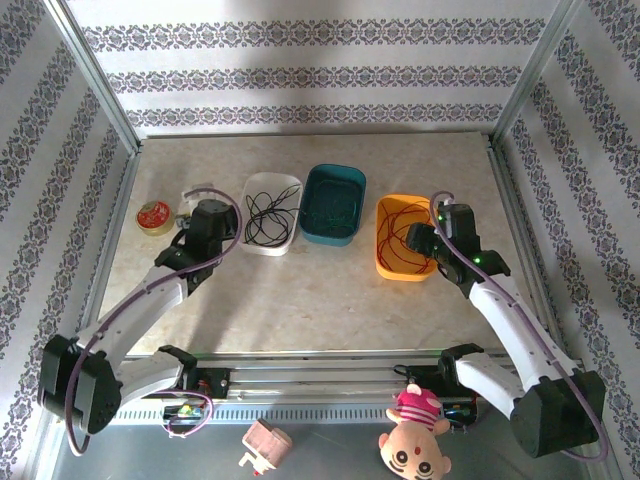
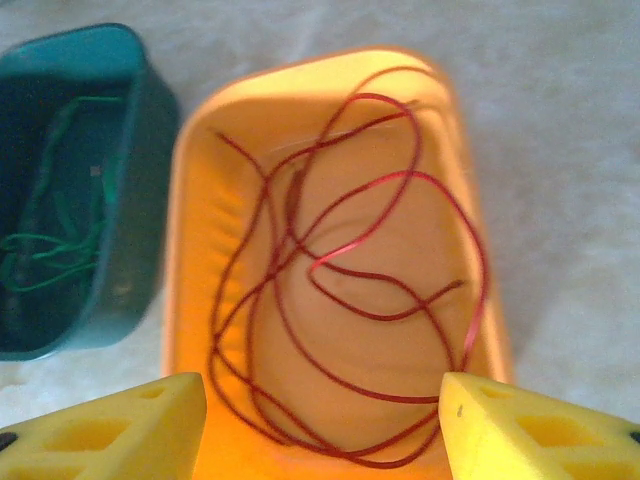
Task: Untangle the cables
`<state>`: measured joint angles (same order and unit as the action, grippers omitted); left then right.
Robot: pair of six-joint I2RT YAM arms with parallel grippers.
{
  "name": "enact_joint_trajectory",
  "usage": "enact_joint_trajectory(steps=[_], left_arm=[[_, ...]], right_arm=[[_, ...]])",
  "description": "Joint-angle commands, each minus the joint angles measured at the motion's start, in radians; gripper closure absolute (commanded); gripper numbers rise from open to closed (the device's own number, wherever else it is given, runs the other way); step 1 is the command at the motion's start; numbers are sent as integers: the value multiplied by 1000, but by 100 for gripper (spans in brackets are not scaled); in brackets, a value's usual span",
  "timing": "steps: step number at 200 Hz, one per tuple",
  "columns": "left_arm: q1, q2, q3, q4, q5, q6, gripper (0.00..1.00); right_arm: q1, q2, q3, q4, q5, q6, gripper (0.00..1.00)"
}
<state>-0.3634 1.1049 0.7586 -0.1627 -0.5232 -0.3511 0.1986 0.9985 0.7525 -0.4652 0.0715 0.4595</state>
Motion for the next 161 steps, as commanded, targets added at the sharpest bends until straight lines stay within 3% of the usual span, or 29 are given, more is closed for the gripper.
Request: enact_joint_trajectory(steps=[1,37,60,89,120,161], left_arm=[[15,-39,-53,-154,-70,-66,15],[14,-48,-130,-182,-56,-189,15],[14,-17,-137,-167,-58,-192,15],[15,15,-129,-147,-63,-194,14],[15,17,-136,-125,-60,-196,14],[19,20,-157,-99,-91,-196,14]], right_arm=[[14,41,-9,-101,30,-3,38],[179,-19,-149,-126,56,134,39],[229,-19,-167,-165,124,125,39],[196,70,-194,-117,35,103,38],[63,224,-171,-29,-77,105,38],[10,510,23,31,-133,33,38]])
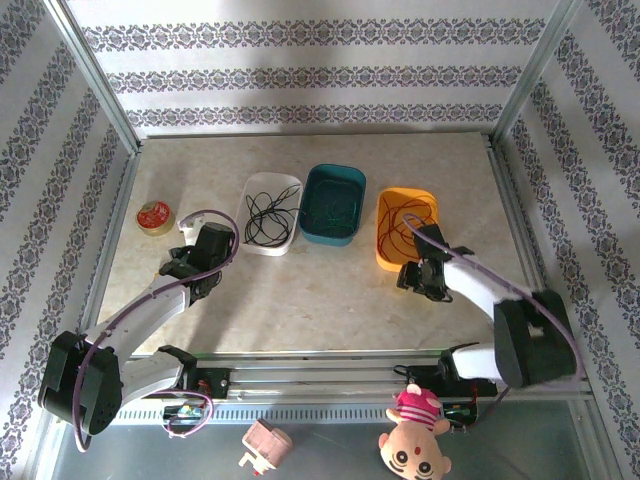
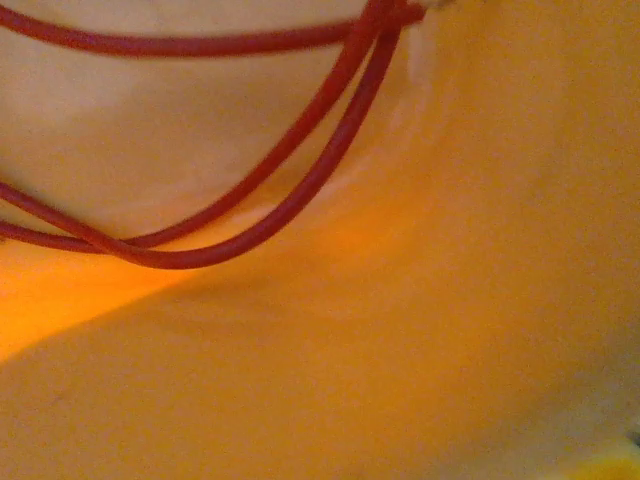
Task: Untangle the cables
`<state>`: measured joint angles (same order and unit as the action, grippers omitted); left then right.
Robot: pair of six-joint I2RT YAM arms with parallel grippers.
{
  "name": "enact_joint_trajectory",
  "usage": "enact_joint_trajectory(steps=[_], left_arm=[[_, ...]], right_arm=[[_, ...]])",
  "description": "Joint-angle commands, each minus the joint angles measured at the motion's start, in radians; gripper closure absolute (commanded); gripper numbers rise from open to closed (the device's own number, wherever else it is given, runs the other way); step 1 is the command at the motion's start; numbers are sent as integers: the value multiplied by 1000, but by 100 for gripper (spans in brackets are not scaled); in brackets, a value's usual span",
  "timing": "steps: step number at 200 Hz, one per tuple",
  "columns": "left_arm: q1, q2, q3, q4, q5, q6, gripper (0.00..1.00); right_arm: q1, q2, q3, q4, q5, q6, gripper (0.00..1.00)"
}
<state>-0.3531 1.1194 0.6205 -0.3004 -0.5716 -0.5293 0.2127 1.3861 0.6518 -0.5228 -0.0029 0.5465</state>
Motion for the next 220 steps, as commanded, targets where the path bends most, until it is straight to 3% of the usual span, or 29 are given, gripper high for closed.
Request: enact_joint_trajectory(steps=[1,23,44,63,92,135,149,171,188,220], left_arm=[[10,5,-20,41,-41,-18,14],[23,11,-27,82,-28,-8,13],[38,29,-7,90,-46,2,11],[51,52,17,116,-66,36,10],[98,108,47,165,-96,73,0],[148,186,91,168,-147,91,1],[149,194,89,194,-160,127,1],[158,205,87,223,-170,172,1],[162,224,41,381,-166,305,1],[168,315,-20,587,-174,412,1]], right_arm=[[-3,129,129,90,-59,-58,39],[-7,238,234,71,-60,-107,39],[-7,250,282,75,-52,-128,39],[-4,184,274,125,-12,-130,39],[-6,60,221,212,80,-152,38],[5,-24,166,195,120,-167,37],[36,-92,113,225,213,-162,37],[110,-228,10,326,473,-200,35],[131,-309,-78,480,595,-256,32],[131,-273,-143,759,765,-429,24]])
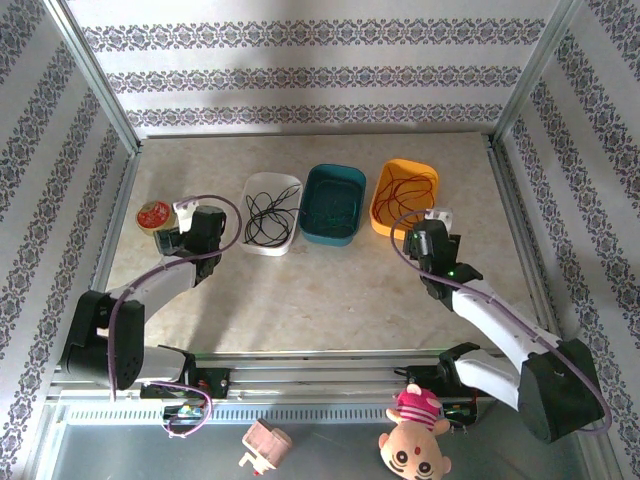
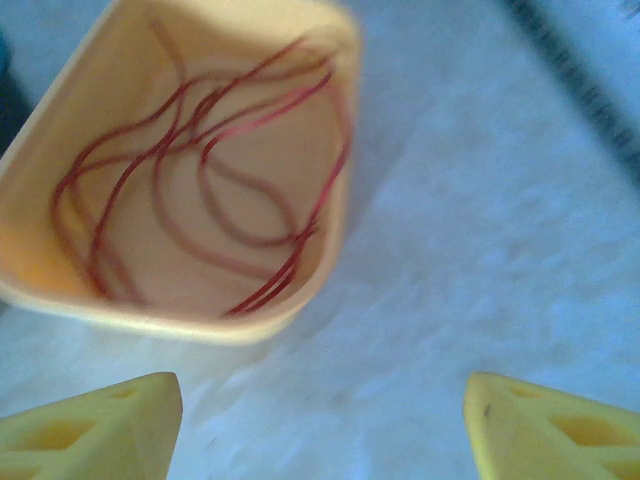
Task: Untangle the cables
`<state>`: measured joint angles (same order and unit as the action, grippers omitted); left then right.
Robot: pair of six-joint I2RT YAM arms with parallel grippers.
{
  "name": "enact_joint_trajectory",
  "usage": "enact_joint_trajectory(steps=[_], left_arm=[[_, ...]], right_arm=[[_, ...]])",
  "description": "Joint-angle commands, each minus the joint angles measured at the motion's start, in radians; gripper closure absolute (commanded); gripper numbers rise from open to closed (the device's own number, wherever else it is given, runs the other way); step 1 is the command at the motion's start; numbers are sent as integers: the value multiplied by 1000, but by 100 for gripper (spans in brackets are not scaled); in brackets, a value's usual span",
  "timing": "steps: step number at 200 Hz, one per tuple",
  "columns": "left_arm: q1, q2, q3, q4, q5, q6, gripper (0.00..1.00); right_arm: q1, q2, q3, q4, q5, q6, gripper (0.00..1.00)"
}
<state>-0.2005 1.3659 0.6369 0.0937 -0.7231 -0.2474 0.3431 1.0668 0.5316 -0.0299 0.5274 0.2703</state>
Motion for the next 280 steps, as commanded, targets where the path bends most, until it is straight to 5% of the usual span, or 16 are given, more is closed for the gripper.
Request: enact_joint_trajectory(steps=[1,21,46,69,76,90,99,109,127,135,148,162,173,185,198,280], left_arm=[[15,71,-36,196,-19,131,1],[15,124,-44,260,77,147,1],[29,145,-77,431,178,196,1],[73,171,-57,441,299,220,1],[88,173,-64,464,332,230,1],[116,218,-149,713,381,259,1],[123,172,-139,584,405,212,1],[127,197,-189,752,418,245,1],[128,181,-199,729,452,235,1],[133,190,-205,763,481,242,1],[159,184,-221,760,562,228,1],[162,255,-276,966,590,255,1],[165,203,-245,797,589,228,1],[167,247,-271,938,585,247,1],[167,213,-251,831,586,229,1],[167,232,-263,892,584,238,1]], right_arm=[[0,51,-22,272,241,-157,24],[-31,182,-5,318,289,-171,23],[-7,337,-77,701,366,-312,22],[-34,444,-152,1047,164,-433,21],[-61,472,-162,1116,110,-429,6],[-108,433,-144,994,41,-361,3],[-156,405,-145,939,-63,-323,2],[-207,399,-156,941,-157,-278,2],[-305,435,-158,943,-358,-222,2],[-308,486,-181,1083,-362,-223,2],[-306,440,-160,942,-354,-222,2],[-302,461,-173,1013,-347,-228,2],[-294,456,-173,999,-330,-232,2],[-291,452,-173,992,-327,-232,2],[-286,452,-173,994,-320,-235,2],[-305,458,-164,986,-363,-226,2]])
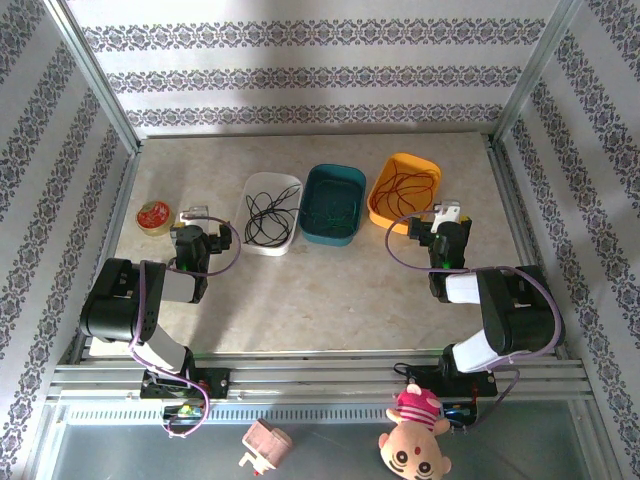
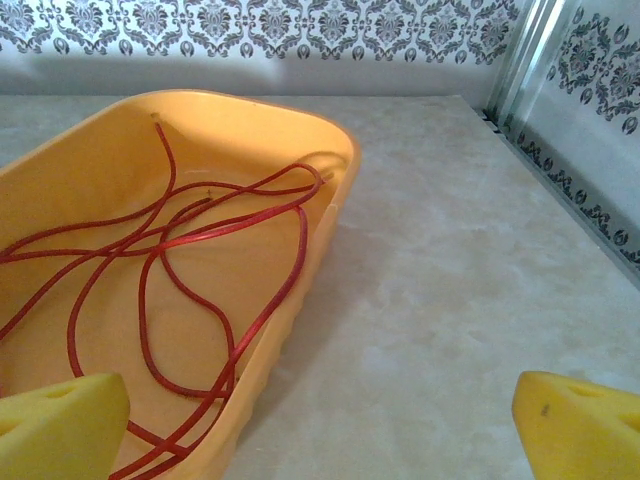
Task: Untangle the cables
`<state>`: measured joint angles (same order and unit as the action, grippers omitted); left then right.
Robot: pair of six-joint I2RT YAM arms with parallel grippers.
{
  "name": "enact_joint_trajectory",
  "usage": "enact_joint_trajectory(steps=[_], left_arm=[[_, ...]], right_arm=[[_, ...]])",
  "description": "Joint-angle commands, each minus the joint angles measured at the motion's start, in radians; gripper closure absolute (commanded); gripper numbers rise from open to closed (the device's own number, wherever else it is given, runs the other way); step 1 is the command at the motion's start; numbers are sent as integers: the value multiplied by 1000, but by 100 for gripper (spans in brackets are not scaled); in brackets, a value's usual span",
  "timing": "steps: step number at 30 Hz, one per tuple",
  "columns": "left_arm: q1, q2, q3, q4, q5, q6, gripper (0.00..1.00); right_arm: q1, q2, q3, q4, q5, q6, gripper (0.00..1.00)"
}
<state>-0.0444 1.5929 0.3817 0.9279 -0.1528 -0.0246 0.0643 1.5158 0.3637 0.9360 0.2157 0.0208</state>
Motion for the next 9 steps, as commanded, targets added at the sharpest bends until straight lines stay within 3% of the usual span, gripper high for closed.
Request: enact_joint_trajectory(steps=[1,9], left_arm=[[11,6,-7,56,14,15,1],[11,4,-6,52,14,13,1]], right_arm=[[-27,9,4,20,-53,24,2],[-30,9,4,18,-82,14,2]])
